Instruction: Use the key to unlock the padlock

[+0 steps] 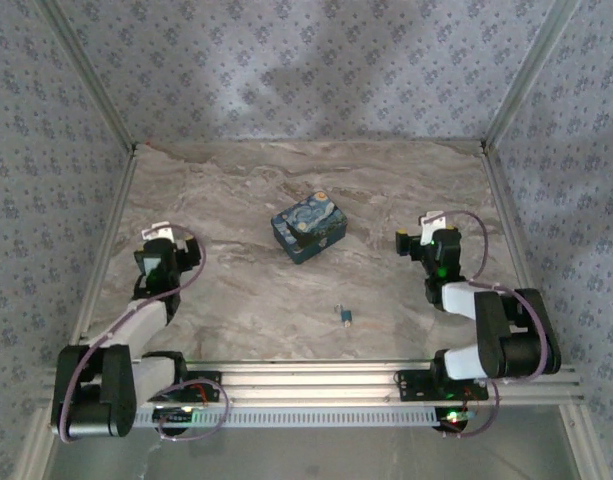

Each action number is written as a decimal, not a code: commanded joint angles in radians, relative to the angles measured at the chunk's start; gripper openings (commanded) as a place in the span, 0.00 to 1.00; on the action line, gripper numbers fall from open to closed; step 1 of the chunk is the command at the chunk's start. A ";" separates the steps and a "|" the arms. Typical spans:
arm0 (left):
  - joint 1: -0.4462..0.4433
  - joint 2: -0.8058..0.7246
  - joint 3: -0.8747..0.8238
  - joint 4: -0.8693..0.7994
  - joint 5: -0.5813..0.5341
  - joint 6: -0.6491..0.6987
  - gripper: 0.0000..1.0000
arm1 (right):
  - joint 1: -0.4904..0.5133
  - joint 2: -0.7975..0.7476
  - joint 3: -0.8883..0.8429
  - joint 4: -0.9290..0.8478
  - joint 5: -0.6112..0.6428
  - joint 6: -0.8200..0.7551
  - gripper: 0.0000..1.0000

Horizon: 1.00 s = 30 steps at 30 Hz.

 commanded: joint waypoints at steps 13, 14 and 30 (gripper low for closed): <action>0.005 0.151 0.033 0.206 0.120 0.091 0.98 | -0.109 0.132 0.049 0.072 -0.109 0.075 1.00; 0.006 0.173 0.040 0.225 0.132 0.100 0.98 | -0.107 0.130 0.050 0.072 -0.107 0.073 1.00; 0.025 0.429 0.070 0.469 0.204 0.107 0.98 | -0.100 0.130 0.049 0.072 -0.095 0.070 1.00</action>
